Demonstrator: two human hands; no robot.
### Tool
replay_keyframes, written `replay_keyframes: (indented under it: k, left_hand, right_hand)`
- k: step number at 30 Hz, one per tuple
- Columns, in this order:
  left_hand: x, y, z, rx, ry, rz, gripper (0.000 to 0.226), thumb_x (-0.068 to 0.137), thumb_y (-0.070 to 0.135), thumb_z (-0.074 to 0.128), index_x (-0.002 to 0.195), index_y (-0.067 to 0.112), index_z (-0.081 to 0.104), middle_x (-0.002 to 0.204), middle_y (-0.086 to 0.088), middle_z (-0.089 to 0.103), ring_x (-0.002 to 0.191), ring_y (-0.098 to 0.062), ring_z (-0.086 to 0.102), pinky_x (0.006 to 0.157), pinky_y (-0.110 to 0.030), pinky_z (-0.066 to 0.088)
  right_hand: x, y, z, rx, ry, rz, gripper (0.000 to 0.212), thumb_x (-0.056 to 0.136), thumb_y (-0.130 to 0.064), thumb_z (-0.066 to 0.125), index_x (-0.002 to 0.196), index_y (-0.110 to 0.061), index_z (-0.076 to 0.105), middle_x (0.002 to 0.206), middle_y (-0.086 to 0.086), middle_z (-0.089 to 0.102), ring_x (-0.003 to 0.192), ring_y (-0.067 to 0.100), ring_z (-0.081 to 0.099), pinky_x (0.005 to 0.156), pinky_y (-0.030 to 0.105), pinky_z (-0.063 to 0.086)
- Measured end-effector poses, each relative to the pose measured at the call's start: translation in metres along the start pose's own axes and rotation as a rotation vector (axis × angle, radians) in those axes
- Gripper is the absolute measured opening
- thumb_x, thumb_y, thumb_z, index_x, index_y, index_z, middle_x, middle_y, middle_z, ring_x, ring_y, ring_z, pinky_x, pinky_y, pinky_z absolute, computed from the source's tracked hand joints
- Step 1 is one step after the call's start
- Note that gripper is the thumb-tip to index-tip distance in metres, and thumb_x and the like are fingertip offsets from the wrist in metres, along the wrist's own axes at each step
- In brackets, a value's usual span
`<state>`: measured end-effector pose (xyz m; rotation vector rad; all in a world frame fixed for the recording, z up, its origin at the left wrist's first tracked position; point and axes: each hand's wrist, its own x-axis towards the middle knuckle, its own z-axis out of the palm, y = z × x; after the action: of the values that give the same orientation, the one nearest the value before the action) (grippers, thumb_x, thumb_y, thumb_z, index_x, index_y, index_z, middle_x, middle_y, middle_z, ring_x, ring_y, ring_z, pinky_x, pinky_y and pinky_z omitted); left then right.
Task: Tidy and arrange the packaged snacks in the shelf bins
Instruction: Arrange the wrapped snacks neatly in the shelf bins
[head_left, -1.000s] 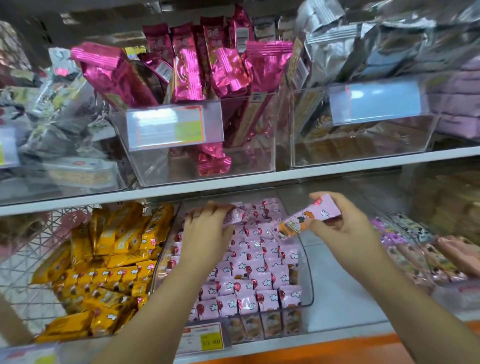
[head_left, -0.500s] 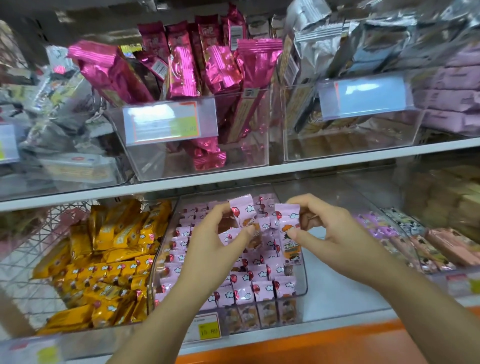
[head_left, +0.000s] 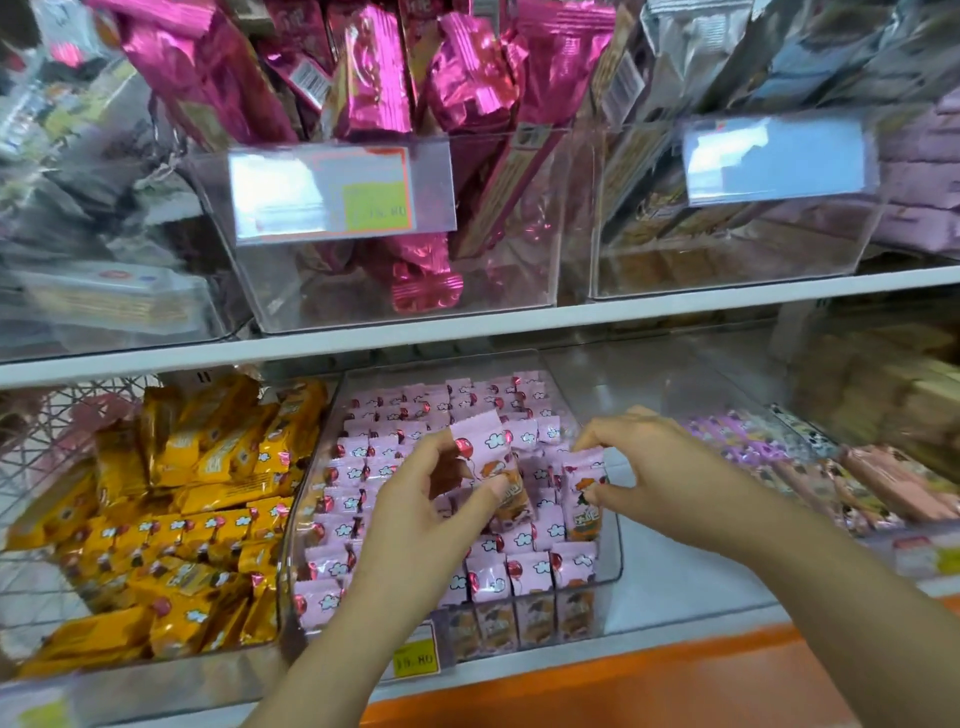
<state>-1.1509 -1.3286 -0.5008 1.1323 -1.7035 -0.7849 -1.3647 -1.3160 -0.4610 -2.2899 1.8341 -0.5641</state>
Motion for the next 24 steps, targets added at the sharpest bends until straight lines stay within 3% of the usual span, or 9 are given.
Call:
replay_keyframes:
  k: [3,8,12,18,24]
  left_hand:
    - [-0.001,-0.003,0.002,-0.053,-0.010,-0.014,0.033,0.072,0.054,0.063,0.094,0.031,0.053,0.081,0.011,0.058,0.079,-0.004,0.057,0.070,-0.019,0.043]
    - [-0.001,0.000,0.003,-0.107,-0.024,-0.026,0.027,0.082,0.034,0.069,0.104,0.025,0.057,0.086,0.009,0.062,0.087,-0.004,0.060,0.079,-0.021,0.049]
    - [-0.002,0.003,0.003,-0.097,-0.023,-0.007,0.025,0.082,0.035,0.069,0.102,0.027,0.057,0.085,0.013,0.062,0.086,-0.002,0.059,0.074,-0.015,0.046]
    - [-0.002,0.005,0.003,-0.109,-0.019,0.006,0.039,0.074,0.050,0.065,0.104,0.027,0.057,0.092,0.008,0.065,0.094,-0.010,0.061,0.083,-0.034,0.051]
    - [-0.001,0.008,0.007,-0.088,-0.037,-0.008,0.024,0.080,0.041,0.069,0.098,0.034,0.055,0.080,0.018,0.058,0.087,-0.004,0.058,0.086,-0.027,0.048]
  right_hand:
    - [0.005,-0.002,-0.001,-0.179,0.023,-0.054,0.028,0.083,-0.036,0.068,0.109,-0.034,0.059,0.113,-0.018,0.055,0.106,0.007,0.040,0.093,0.028,0.033]
    - [0.004,-0.010,0.000,-0.260,-0.035,-0.103,0.023,0.085,-0.043,0.064,0.107,-0.037,0.064,0.111,-0.025,0.058,0.109,0.007,0.044,0.095,0.028,0.030]
    - [0.004,-0.011,0.000,-0.344,-0.064,-0.085,0.018,0.091,-0.042,0.053,0.104,-0.040,0.067,0.110,-0.023,0.063,0.114,0.008,0.042,0.099,0.031,0.024]
    - [0.012,-0.011,0.021,-0.458,-0.053,-0.063,0.019,0.091,-0.028,0.055,0.101,-0.033,0.070,0.110,-0.014,0.063,0.115,0.016,0.040,0.100,0.034,0.026]
    - [0.012,-0.007,0.036,-0.584,-0.079,-0.083,0.022,0.090,-0.025,0.054,0.104,-0.029,0.070,0.103,-0.008,0.067,0.112,0.020,0.043,0.098,0.034,0.023]
